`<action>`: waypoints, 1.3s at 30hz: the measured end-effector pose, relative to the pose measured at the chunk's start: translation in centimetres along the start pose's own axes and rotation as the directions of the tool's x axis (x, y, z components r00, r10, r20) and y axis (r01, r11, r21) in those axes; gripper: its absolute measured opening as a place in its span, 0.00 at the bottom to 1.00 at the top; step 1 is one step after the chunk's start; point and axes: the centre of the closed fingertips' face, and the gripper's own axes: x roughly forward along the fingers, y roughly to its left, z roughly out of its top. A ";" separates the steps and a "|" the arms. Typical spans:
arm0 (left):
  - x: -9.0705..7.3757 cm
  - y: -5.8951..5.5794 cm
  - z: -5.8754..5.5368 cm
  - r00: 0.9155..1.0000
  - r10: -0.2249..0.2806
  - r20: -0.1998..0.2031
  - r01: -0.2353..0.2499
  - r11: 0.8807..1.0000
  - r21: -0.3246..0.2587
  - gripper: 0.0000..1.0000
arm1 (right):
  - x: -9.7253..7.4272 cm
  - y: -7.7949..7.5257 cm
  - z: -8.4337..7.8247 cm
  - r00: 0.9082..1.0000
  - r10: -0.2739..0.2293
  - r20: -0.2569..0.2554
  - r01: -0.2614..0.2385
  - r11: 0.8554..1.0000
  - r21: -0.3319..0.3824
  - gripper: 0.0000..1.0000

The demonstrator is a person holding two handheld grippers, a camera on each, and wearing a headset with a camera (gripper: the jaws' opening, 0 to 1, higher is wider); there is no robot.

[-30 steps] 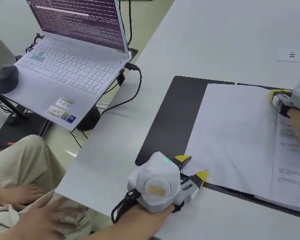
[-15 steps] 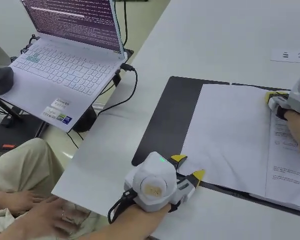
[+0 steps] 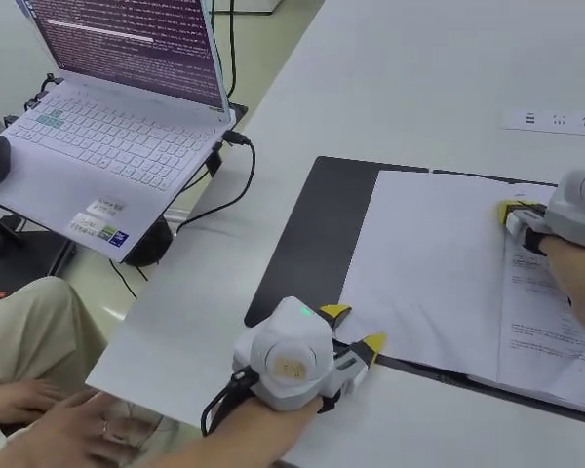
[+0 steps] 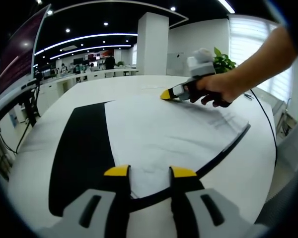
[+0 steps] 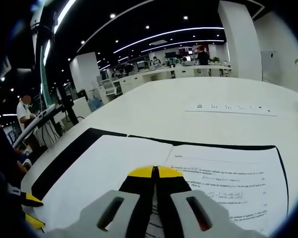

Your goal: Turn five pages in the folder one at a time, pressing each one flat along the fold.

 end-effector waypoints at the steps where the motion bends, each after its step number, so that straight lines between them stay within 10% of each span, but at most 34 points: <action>1: 0.0 0.0 0.0 1.000 0.000 -0.001 0.000 1.000 0.000 0.30 | 0.0 0.0 -0.1 1.000 0.001 -0.001 -0.001 1.000 0.001 0.00; 39: 0.1 0.1 -0.1 1.000 0.005 -0.009 -0.005 1.000 0.004 0.30 | -7.7 4.7 -2.9 1.000 0.017 -0.015 -0.016 0.999 0.029 0.00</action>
